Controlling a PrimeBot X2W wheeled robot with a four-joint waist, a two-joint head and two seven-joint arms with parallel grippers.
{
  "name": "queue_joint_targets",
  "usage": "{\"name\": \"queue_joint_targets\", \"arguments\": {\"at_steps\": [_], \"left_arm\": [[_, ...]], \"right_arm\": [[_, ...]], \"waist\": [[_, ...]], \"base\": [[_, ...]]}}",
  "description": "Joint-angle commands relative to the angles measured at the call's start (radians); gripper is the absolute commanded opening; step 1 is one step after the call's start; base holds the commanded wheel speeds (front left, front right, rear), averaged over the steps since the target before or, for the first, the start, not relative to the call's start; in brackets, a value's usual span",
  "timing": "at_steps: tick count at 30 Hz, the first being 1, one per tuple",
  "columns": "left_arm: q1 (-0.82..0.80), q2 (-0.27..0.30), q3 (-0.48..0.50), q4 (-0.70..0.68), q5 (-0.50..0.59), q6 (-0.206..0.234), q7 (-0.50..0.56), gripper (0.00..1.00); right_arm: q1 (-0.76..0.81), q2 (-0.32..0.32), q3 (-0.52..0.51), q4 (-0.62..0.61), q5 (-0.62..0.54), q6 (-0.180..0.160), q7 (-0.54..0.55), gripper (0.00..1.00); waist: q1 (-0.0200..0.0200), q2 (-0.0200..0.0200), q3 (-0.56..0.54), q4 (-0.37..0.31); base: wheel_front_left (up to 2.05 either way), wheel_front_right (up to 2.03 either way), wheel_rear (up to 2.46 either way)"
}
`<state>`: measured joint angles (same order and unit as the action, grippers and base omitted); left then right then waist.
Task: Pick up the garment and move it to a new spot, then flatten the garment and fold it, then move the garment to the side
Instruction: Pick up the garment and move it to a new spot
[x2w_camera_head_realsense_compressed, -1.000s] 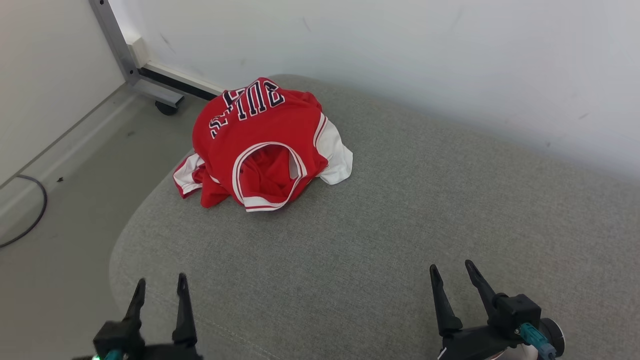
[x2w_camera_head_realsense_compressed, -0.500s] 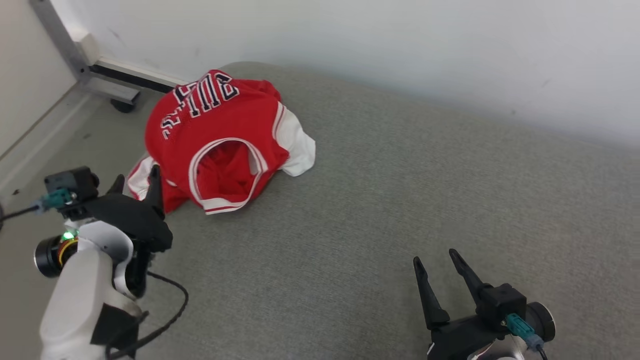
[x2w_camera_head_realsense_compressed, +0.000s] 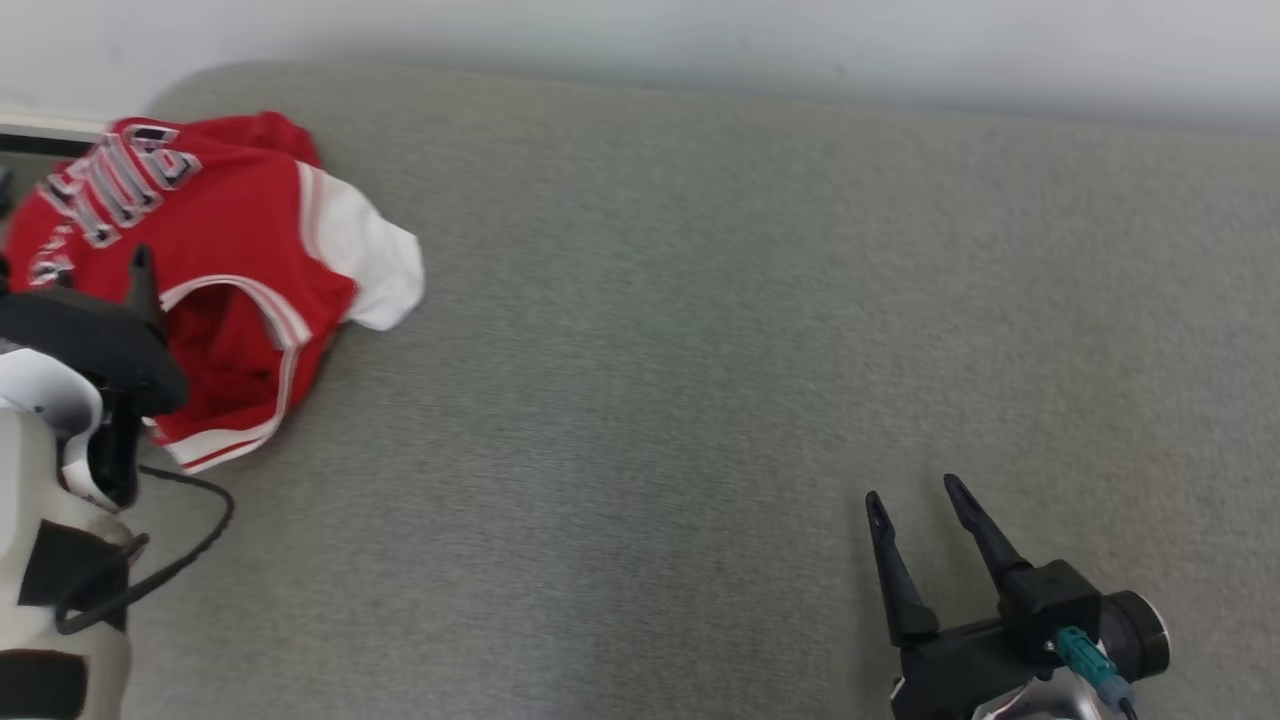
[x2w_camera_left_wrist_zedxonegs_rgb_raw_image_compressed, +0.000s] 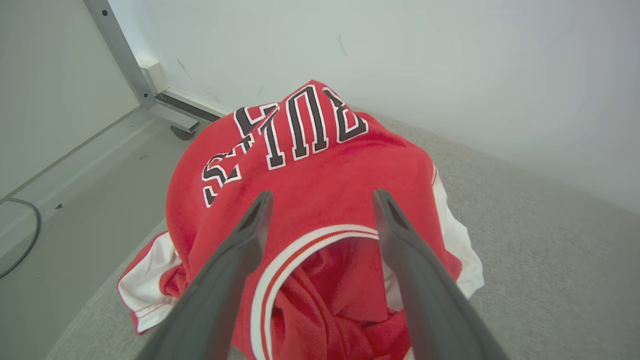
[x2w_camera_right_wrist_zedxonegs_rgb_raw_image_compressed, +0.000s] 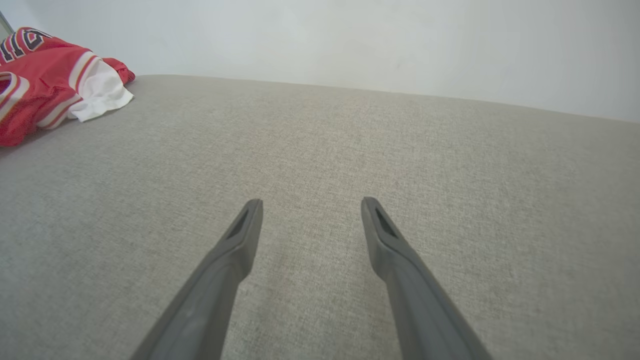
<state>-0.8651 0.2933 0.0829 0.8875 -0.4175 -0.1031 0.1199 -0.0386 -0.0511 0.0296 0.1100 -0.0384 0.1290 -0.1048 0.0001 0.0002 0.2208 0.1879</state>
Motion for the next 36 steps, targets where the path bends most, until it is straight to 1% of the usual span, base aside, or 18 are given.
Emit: {"name": "queue_joint_targets", "arguments": {"at_steps": [1,4,9,11,14,15,16,17,21,25,27,30,31,32,36], "left_arm": [[-0.017,0.013,0.001,0.014,0.009,0.013,-0.009,1.00],[-0.029,0.039,0.000,0.040,0.026,0.047,-0.017,1.00],[-0.048,0.067,0.001,0.082,0.036,0.082,-0.014,1.00],[-0.060,0.081,-0.003,0.102,0.038,0.096,0.011,1.00],[-0.069,0.092,-0.014,0.126,0.038,0.102,0.062,1.00],[-0.069,0.096,-0.020,0.130,0.043,0.100,0.076,0.44],[-0.070,0.099,-0.025,0.132,0.044,0.095,0.086,0.27],[-0.073,0.101,-0.030,0.133,0.045,0.089,0.096,0.00],[-0.093,0.115,-0.042,0.106,0.040,0.069,0.123,0.00],[-0.110,0.130,-0.045,0.071,0.038,0.061,0.115,0.00],[-0.120,0.146,-0.049,0.042,0.042,0.053,0.113,0.00],[-0.131,0.164,-0.056,-0.010,0.034,0.031,0.135,0.00],[-0.146,0.179,-0.065,-0.053,0.034,0.021,0.155,0.00],[-0.146,0.179,-0.065,-0.053,0.034,0.021,0.155,0.00],[-0.163,0.209,-0.078,-0.151,0.044,0.019,0.195,0.00]], "right_arm": [[0.009,0.002,-0.005,-0.019,-0.008,0.003,0.006,1.00],[0.021,0.002,-0.011,-0.052,-0.005,0.003,0.014,1.00],[0.026,0.002,-0.008,-0.088,0.007,0.003,0.019,1.00],[0.026,0.002,-0.006,-0.094,0.014,0.003,0.019,1.00],[0.023,0.002,-0.006,-0.097,0.022,0.003,0.017,1.00],[0.021,0.002,-0.008,-0.096,0.025,0.003,0.015,1.00],[0.018,0.002,-0.007,-0.093,0.031,0.003,0.014,1.00],[0.016,0.002,-0.004,-0.089,0.039,0.003,0.011,1.00],[-0.004,0.002,0.013,-0.060,0.070,0.003,-0.006,1.00],[-0.021,0.002,0.022,-0.035,0.084,0.003,-0.024,1.00],[-0.031,0.002,0.025,-0.010,0.102,0.003,-0.037,1.00],[-0.041,0.002,0.034,0.032,0.131,0.003,-0.060,1.00],[-0.051,0.002,0.037,0.061,0.148,0.003,-0.078,1.00],[-0.051,0.002,0.037,0.061,0.148,0.003,-0.078,1.00],[-0.068,0.002,0.049,0.120,0.189,0.003,-0.109,1.00]], "waist": [[-0.0001,-0.0002,0.117,-0.117],[-0.0001,-0.0002,0.141,-0.143],[-0.0001,-0.0002,0.179,-0.171],[-0.0001,-0.0002,0.189,-0.178],[-0.0001,-0.0002,0.199,-0.181],[-0.0001,-0.0002,0.200,-0.179],[-0.0001,-0.0002,0.200,-0.177],[-0.0001,-0.0002,0.198,-0.175],[-0.0001,-0.0002,0.175,-0.156],[-0.0001,-0.0002,0.149,-0.142],[-0.0001,-0.0002,0.124,-0.132],[-0.0001,-0.0002,0.078,-0.116],[-0.0001,-0.0002,0.050,-0.105],[-0.0001,-0.0002,0.050,-0.105],[-0.0001,-0.0002,-0.005,-0.097]], "base": [[0.00,0.00,0.00],[0.00,0.00,0.00],[0.00,0.00,0.00],[0.00,0.00,0.00],[0.00,0.00,0.00],[0.00,0.00,0.00],[0.00,0.00,0.00],[0.00,0.00,0.00],[0.00,0.00,0.00],[0.00,0.00,0.00],[0.00,0.00,0.00],[0.00,0.00,0.00],[0.00,0.00,0.00],[0.00,0.00,0.00],[0.00,0.00,0.00]]}}
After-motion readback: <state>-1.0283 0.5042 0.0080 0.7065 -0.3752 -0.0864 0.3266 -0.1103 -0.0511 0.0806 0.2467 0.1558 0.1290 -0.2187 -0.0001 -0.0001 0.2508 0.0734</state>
